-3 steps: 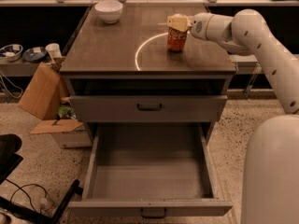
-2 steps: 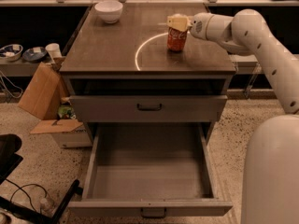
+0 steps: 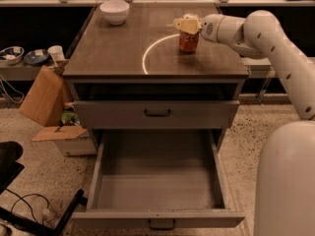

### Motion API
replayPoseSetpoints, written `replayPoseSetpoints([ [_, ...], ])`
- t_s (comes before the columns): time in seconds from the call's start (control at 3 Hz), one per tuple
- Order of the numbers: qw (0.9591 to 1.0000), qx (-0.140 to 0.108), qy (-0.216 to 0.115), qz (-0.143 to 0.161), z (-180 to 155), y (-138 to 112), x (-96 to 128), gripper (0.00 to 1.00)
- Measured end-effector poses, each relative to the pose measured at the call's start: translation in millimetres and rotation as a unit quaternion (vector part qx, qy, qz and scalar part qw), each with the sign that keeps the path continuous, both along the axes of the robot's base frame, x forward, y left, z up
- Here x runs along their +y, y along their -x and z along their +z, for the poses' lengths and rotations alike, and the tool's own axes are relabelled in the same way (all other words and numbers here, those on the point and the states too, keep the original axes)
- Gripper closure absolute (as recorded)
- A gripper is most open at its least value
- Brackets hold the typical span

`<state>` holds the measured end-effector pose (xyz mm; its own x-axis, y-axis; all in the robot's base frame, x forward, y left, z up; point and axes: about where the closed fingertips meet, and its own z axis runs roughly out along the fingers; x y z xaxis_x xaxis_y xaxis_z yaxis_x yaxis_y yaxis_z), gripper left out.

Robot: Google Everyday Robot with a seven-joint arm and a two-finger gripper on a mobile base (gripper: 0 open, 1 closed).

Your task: Pick coke can from middle drawer and place on counter

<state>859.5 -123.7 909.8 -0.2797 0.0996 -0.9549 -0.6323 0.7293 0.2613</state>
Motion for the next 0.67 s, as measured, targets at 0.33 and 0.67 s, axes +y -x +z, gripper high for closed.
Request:
replayPoseSetpoints([
  [0.33, 1.0000, 0.000, 0.000, 0.000, 0.0, 0.0, 0.0, 0.00],
  [0.67, 0.9998, -0.003, 0.002, 0.017, 16.0, 5.1, -2.8, 0.00],
])
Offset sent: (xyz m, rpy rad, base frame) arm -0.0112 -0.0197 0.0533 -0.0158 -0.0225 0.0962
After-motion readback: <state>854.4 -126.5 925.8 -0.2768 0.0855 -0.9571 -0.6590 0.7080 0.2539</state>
